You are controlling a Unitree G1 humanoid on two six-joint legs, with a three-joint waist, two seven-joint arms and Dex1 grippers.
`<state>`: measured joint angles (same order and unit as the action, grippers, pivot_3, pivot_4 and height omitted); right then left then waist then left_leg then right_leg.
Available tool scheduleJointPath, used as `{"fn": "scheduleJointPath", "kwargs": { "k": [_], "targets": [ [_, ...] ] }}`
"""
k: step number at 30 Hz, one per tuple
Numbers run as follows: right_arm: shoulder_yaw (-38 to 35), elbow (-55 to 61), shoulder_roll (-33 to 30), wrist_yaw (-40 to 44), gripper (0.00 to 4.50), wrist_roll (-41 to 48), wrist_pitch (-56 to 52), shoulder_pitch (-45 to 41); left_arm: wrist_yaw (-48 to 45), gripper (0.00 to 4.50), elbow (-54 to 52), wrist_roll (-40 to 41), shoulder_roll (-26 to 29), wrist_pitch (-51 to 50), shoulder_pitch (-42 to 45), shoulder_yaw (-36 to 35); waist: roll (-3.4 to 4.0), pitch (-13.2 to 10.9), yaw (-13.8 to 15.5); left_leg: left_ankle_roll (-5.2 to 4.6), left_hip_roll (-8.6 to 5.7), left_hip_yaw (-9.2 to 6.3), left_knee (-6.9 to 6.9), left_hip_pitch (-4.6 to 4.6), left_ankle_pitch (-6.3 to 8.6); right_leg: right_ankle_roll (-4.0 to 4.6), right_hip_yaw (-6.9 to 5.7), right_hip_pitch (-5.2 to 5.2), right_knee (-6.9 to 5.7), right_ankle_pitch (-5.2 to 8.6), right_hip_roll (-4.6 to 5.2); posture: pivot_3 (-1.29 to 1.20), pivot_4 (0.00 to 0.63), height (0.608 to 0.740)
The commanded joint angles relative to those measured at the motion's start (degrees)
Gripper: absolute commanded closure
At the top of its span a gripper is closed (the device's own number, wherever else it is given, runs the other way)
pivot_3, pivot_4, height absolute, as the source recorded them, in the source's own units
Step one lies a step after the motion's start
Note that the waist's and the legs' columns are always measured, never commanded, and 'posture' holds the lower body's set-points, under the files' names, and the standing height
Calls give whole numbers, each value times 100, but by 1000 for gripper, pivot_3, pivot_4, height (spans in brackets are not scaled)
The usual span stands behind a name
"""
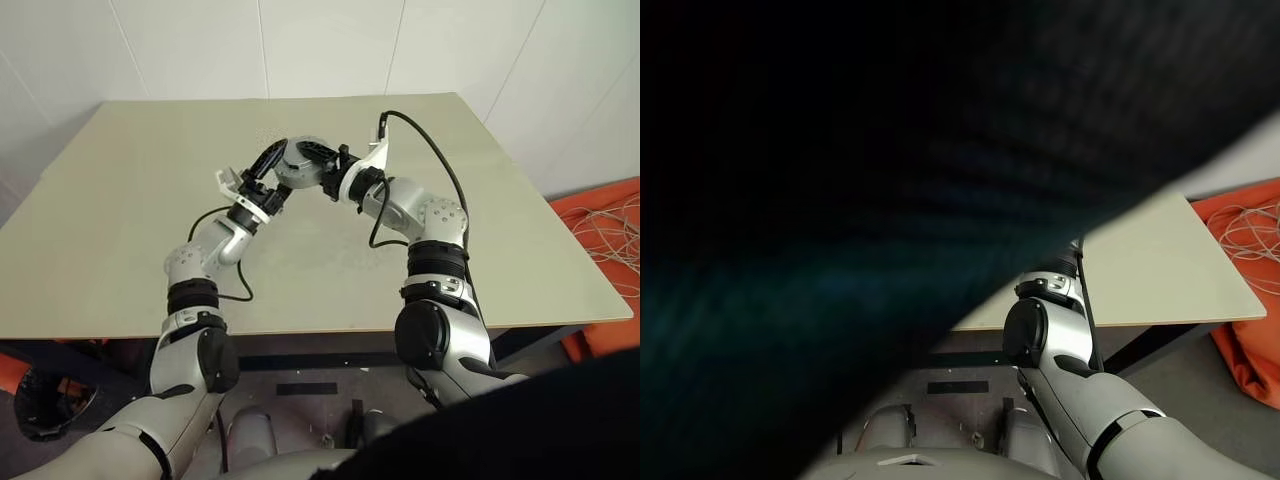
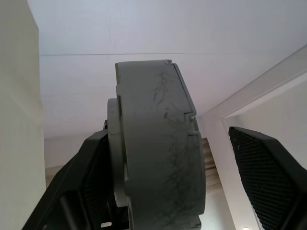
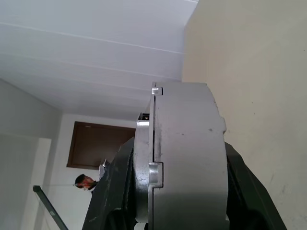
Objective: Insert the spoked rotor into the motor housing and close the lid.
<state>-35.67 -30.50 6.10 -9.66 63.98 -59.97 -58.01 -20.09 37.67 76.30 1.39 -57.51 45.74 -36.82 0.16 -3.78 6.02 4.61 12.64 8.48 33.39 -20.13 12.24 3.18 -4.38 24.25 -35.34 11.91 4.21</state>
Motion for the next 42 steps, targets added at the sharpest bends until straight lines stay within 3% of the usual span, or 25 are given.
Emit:
{"fn": "scheduleJointPath", "kwargs": {
  "k": [1,5,11,33,40,42],
  "targets": [
    [46,430,-2,138,2421,319,50,-132,-104,649,-88,-46,0,57,188,76,0,0,2,0,0,0,0,-1,0,0,0,0,0,0,0,0,0,740],
    [73,418,-25,147,2421,291,106,-131,-107,816,-123,-143,12,165,165,95,0,0,8,0,-1,-1,3,-2,0,-1,0,0,-1,0,0,0,0,740],
    [117,375,-57,172,2421,272,152,-127,-131,2453,-211,-103,9,123,104,89,0,0,8,0,-1,-1,5,-2,0,-1,0,0,-5,-1,0,0,0,740],
    [516,349,-211,525,2421,-152,375,25,-68,2462,-321,-51,5,68,-7,96,0,0,9,0,3,-5,36,-6,0,-1,0,0,-26,-1,1,0,0,740],
    [769,379,-280,697,130,-477,614,93,-96,2462,-349,-68,13,91,-32,118,-1,-1,18,0,4,-6,51,-11,0,-3,0,-1,-32,-2,1,0,0,740],
    [820,382,-293,720,27,-598,749,91,-104,2462,-350,-72,15,95,-32,120,-1,-1,17,0,4,-7,53,-10,0,-4,0,-1,-33,-2,1,0,0,740]
  ]
}}
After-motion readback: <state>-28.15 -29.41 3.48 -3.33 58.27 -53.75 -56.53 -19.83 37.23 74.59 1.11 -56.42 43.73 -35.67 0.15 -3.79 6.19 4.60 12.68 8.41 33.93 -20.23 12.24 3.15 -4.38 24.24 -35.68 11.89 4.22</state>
